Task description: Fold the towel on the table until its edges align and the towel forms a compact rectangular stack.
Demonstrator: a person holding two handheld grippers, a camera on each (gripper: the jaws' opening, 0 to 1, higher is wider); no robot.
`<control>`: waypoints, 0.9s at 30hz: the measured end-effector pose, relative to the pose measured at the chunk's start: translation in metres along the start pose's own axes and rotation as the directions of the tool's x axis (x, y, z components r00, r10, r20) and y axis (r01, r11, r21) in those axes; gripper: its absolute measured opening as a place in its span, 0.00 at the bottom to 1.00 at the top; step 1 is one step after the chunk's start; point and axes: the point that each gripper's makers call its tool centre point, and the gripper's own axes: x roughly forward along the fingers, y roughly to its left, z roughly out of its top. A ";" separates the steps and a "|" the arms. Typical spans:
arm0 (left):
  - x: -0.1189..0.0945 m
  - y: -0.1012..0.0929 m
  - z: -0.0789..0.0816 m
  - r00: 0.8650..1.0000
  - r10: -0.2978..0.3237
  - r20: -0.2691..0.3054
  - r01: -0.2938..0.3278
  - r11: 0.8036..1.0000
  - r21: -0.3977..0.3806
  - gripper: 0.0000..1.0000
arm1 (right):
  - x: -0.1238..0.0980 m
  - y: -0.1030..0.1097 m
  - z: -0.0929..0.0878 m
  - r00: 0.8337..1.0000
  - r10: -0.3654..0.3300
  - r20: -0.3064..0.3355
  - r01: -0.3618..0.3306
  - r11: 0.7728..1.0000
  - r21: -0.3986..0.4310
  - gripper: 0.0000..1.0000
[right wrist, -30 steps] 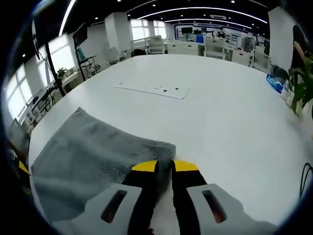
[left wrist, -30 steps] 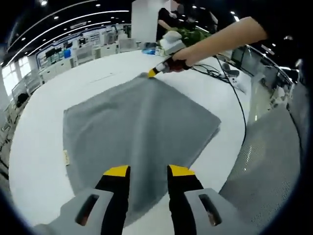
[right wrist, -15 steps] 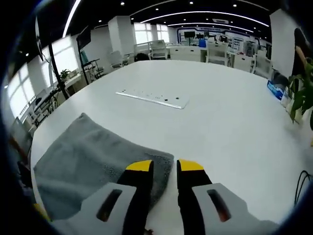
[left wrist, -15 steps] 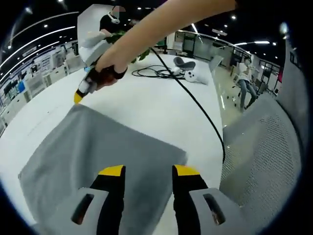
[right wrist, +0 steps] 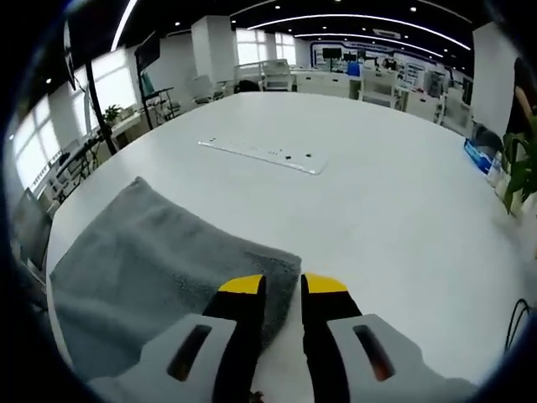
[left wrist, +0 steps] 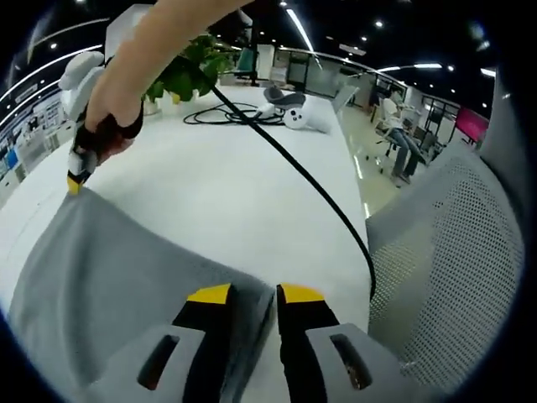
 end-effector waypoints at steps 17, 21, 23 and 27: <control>0.008 -0.002 0.003 0.998 0.061 -0.009 -0.061 0.996 0.058 0.06 | 0.012 -0.009 -0.006 1.000 -0.023 0.021 0.022 0.997 0.071 0.03; 0.010 -0.007 0.005 0.998 0.070 -0.003 -0.069 0.994 0.085 0.04 | 0.017 -0.015 -0.005 0.999 -0.027 0.035 0.023 0.992 0.125 0.01; 0.010 -0.007 0.005 0.997 0.075 0.005 -0.075 0.993 0.095 0.03 | 0.015 -0.015 -0.005 0.999 -0.017 0.044 0.010 0.989 0.147 0.00; 0.003 -0.003 0.011 0.990 0.097 0.098 -0.103 0.993 0.054 0.03 | 0.017 -0.016 -0.005 0.999 -0.005 0.039 -0.002 0.984 0.176 0.00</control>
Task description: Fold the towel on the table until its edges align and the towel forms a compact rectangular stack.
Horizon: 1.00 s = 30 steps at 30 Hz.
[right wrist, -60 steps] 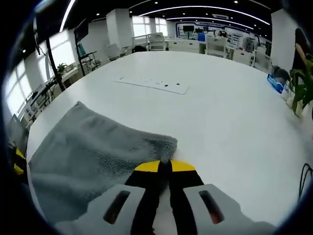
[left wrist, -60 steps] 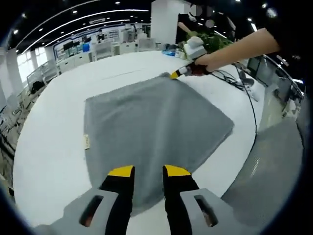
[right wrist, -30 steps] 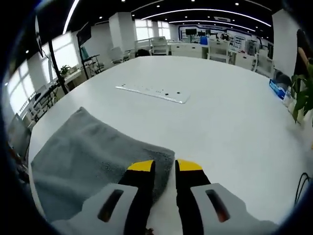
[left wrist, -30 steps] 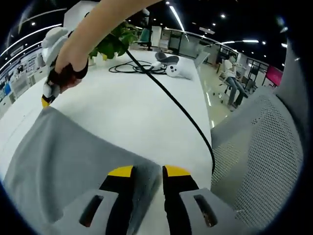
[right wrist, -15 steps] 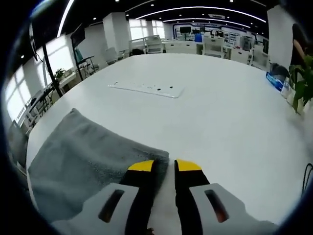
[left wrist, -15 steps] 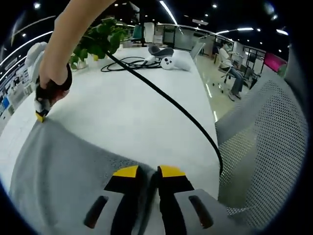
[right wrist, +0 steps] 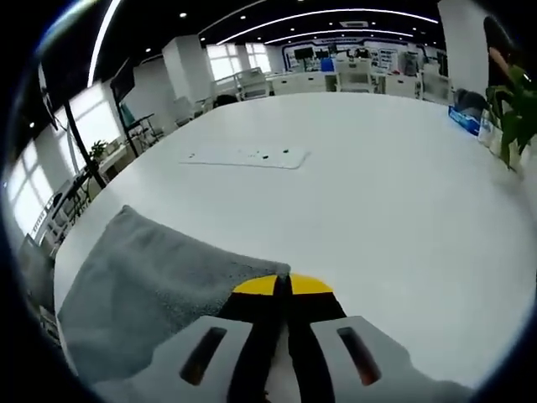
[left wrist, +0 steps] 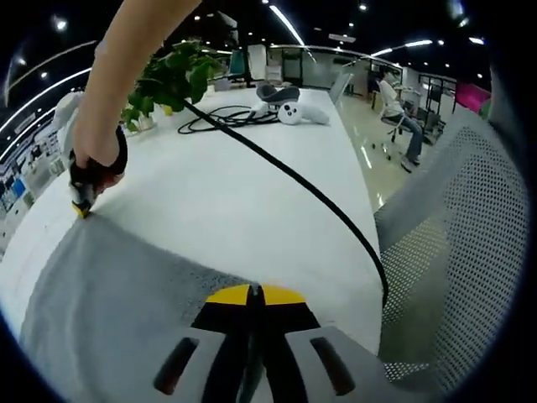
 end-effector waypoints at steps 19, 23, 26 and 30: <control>-0.056 0.018 0.048 0.979 0.037 0.198 -0.007 0.989 -0.150 0.03 | -0.032 0.021 0.025 0.995 0.063 0.074 -0.076 0.978 0.196 0.00; -0.069 0.019 0.055 0.973 0.066 0.223 -0.028 0.985 -0.171 0.03 | -0.035 0.029 0.035 0.994 0.070 0.081 -0.084 0.979 0.187 0.00; -0.076 0.022 0.056 0.970 0.088 0.226 -0.048 0.983 -0.176 0.03 | -0.037 0.035 0.043 0.993 0.077 0.089 -0.092 0.978 0.188 0.00; -0.089 0.025 0.060 0.966 0.110 0.232 -0.073 0.984 -0.165 0.03 | -0.035 0.042 0.052 0.992 0.086 0.096 -0.102 0.980 0.174 0.00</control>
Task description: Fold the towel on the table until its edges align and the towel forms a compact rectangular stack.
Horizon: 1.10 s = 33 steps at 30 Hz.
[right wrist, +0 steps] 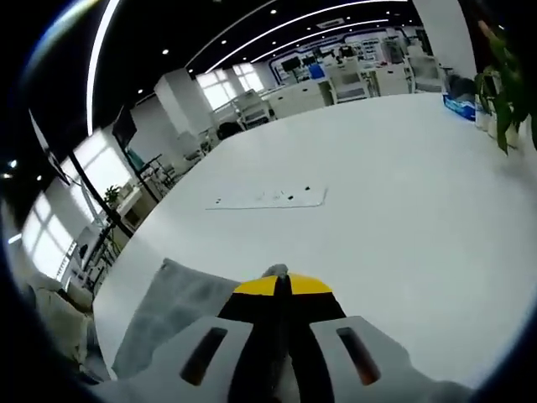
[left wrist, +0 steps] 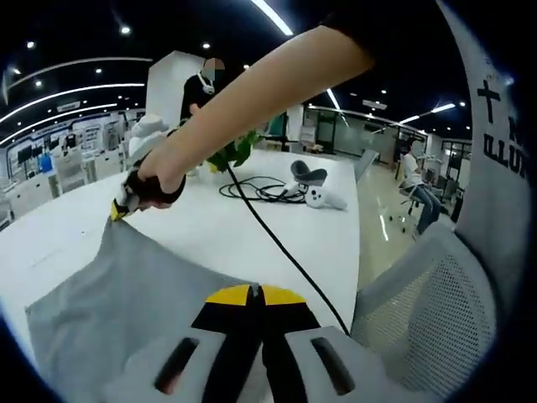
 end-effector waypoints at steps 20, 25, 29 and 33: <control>-0.067 0.024 0.019 0.991 0.126 0.055 -0.125 0.992 -0.030 0.03 | -0.007 0.046 0.027 0.998 0.053 0.027 -0.051 0.997 -0.064 0.00; -0.086 0.032 0.019 0.985 0.162 0.054 -0.159 0.985 -0.059 0.03 | -0.009 0.060 0.031 0.998 0.064 0.028 -0.061 0.993 -0.098 0.00; -0.100 0.037 0.012 0.981 0.193 -0.001 -0.193 0.980 -0.052 0.03 | -0.007 0.074 0.034 0.996 0.083 0.024 -0.080 0.991 -0.110 0.00; -0.112 0.041 0.011 0.976 0.218 -0.002 -0.217 0.972 -0.087 0.03 | -0.003 0.088 0.037 0.994 0.101 0.030 -0.097 0.989 -0.109 0.00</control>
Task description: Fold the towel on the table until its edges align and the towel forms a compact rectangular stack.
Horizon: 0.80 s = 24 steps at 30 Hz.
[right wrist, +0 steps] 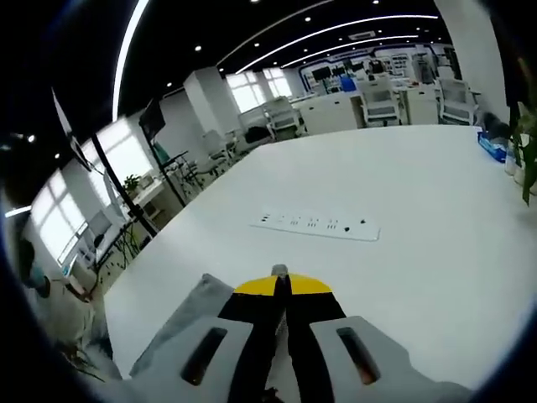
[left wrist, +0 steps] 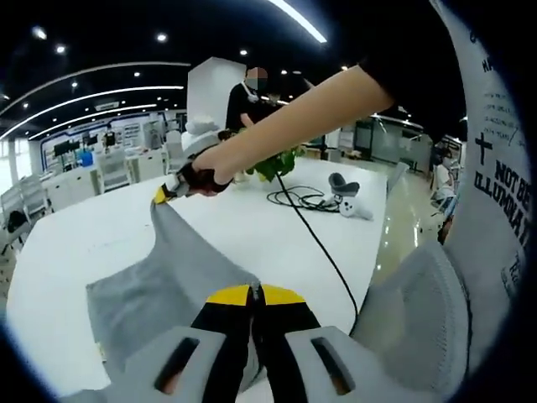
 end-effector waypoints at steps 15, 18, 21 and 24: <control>-0.044 0.031 -0.022 0.990 0.134 -0.033 -0.137 0.981 -0.137 0.03 | 0.027 0.058 0.009 0.997 0.073 0.015 -0.074 0.997 0.012 0.00; -0.056 0.041 -0.028 0.985 0.169 -0.038 -0.173 0.972 -0.162 0.03 | 0.032 0.068 0.011 0.996 0.087 0.022 -0.088 0.996 0.024 0.00; -0.066 0.049 -0.031 0.980 0.197 -0.033 -0.200 0.959 -0.200 0.03 | 0.036 0.078 0.012 0.994 0.103 0.027 -0.104 0.994 0.026 0.00; -0.077 0.058 -0.040 0.969 0.241 -0.047 -0.245 0.928 -0.280 0.03 | 0.043 0.090 0.013 0.992 0.125 0.035 -0.127 0.990 0.065 0.00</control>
